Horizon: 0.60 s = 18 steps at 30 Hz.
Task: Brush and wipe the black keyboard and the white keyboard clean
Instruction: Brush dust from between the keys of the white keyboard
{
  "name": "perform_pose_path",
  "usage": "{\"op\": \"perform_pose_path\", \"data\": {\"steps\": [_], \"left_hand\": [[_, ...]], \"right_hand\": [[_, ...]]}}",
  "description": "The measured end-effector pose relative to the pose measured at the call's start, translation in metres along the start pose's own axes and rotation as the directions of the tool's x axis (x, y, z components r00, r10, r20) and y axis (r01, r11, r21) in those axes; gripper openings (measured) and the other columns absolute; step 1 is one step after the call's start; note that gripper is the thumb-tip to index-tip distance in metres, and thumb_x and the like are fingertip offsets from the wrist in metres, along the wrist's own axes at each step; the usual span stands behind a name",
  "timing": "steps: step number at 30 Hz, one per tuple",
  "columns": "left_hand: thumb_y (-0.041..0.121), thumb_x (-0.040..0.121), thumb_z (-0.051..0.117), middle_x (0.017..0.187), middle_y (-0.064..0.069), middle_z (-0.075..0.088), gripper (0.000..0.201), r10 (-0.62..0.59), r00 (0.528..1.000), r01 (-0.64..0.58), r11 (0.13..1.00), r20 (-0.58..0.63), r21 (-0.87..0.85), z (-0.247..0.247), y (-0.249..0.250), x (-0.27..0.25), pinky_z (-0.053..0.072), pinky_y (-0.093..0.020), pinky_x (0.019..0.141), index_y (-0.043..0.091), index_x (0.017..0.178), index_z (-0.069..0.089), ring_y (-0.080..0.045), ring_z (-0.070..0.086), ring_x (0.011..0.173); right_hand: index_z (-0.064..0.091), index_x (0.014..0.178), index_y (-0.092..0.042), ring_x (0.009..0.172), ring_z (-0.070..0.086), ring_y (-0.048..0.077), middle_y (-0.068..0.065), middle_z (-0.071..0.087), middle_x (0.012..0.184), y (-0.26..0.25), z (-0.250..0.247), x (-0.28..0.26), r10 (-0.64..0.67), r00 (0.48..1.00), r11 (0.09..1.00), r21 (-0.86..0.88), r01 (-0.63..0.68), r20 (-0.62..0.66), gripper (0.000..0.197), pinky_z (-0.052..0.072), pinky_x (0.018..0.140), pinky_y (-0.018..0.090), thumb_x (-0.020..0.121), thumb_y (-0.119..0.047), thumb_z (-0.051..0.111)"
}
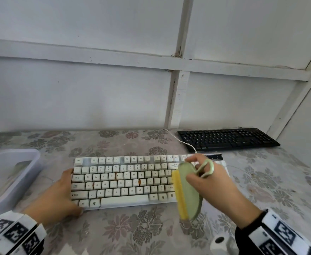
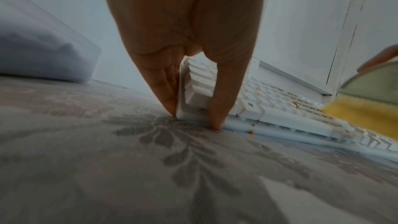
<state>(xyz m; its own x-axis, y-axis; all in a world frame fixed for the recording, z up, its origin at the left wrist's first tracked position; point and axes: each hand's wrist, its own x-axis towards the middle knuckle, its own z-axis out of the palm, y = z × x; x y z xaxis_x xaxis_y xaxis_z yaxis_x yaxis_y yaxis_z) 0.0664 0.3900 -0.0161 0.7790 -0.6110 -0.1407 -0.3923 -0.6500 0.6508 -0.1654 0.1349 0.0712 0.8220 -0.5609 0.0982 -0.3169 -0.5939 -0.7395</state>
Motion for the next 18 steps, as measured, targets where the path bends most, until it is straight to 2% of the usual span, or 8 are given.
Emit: {"op": "perform_pose_path", "data": {"steps": [2,4,6,8,10,12,15,18], "left_hand": [[0.011,0.051,0.081,0.103,0.017,0.048,0.102,-0.006,1.000,0.005,1.000,-0.010,-0.004,0.001,0.002,-0.001,0.045,-0.016,0.070,0.020,0.134,0.024,-0.001,0.053,0.093],[0.008,0.054,0.081,0.099,0.017,0.049,0.100,-0.017,1.000,0.017,1.000,-0.025,-0.007,0.002,0.004,-0.001,0.041,-0.012,0.065,0.019,0.134,0.023,0.000,0.052,0.088],[0.007,0.054,0.081,0.098,0.017,0.049,0.099,-0.023,0.999,0.023,1.000,-0.028,0.001,0.002,0.004,-0.001,0.041,-0.012,0.065,0.020,0.134,0.023,0.000,0.052,0.087],[0.010,0.052,0.081,0.101,0.016,0.051,0.102,-0.020,0.999,0.020,1.000,-0.030,-0.002,0.002,0.002,-0.001,0.046,-0.018,0.072,0.019,0.135,0.023,-0.003,0.054,0.092],[0.013,0.051,0.082,0.102,0.018,0.049,0.103,-0.014,0.999,0.015,1.000,-0.034,0.007,0.001,0.001,-0.001,0.047,-0.020,0.076,0.020,0.136,0.024,-0.005,0.055,0.095],[0.013,0.053,0.082,0.099,0.021,0.046,0.101,-0.006,0.999,0.007,1.000,-0.039,0.020,0.001,0.001,-0.001,0.044,-0.016,0.071,0.020,0.136,0.024,-0.002,0.053,0.092],[0.014,0.054,0.081,0.098,0.021,0.045,0.099,-0.003,0.999,0.004,0.999,-0.036,0.033,0.001,0.004,-0.003,0.041,-0.010,0.064,0.020,0.135,0.024,0.002,0.052,0.087],[0.017,0.050,0.082,0.103,0.019,0.046,0.103,0.006,1.000,-0.005,0.999,-0.029,0.034,0.001,0.000,0.000,0.044,-0.012,0.066,0.021,0.135,0.025,-0.001,0.054,0.093]], "right_hand": [[0.056,0.102,-0.029,0.042,0.042,0.004,0.002,0.061,0.068,-0.008,-0.004,0.011,-0.043,0.994,0.999,0.024,0.045,-0.097,0.029,0.035,0.036,0.016,0.084,-0.007,0.053],[0.056,0.107,-0.028,0.053,0.052,0.011,0.004,0.065,0.077,-0.014,-0.002,0.022,-0.069,0.984,0.996,0.052,0.078,-0.167,0.032,0.044,0.042,0.020,0.084,-0.007,0.052],[0.055,0.110,-0.026,0.054,0.052,0.011,0.006,0.066,0.079,-0.015,0.003,0.029,-0.095,0.979,0.994,0.039,0.104,-0.180,0.032,0.041,0.043,0.017,0.085,-0.006,0.051],[0.054,0.107,-0.024,0.045,0.045,0.005,0.005,0.062,0.068,-0.012,0.010,0.029,-0.108,0.981,0.994,0.010,0.111,-0.160,0.030,0.033,0.038,0.014,0.085,-0.005,0.050],[0.054,0.103,-0.024,0.039,0.043,0.003,0.000,0.055,0.059,-0.006,0.017,0.023,-0.096,0.988,0.995,0.027,0.100,-0.121,0.027,0.030,0.037,0.014,0.085,-0.005,0.051],[0.053,0.103,-0.025,0.037,0.039,0.005,-0.003,0.050,0.053,0.003,0.023,0.013,-0.095,0.993,0.995,0.025,0.097,-0.077,0.027,0.028,0.038,0.016,0.085,-0.005,0.051],[0.052,0.105,-0.027,0.038,0.033,0.006,-0.003,0.046,0.052,0.010,0.025,0.000,-0.070,0.997,0.998,0.005,0.070,-0.014,0.030,0.026,0.037,0.018,0.084,-0.005,0.051],[0.054,0.099,-0.028,0.041,0.036,0.005,0.001,0.053,0.060,0.003,0.014,-0.004,-0.043,0.999,0.999,-0.006,0.043,0.022,0.026,0.028,0.038,0.016,0.084,-0.007,0.052]]}}
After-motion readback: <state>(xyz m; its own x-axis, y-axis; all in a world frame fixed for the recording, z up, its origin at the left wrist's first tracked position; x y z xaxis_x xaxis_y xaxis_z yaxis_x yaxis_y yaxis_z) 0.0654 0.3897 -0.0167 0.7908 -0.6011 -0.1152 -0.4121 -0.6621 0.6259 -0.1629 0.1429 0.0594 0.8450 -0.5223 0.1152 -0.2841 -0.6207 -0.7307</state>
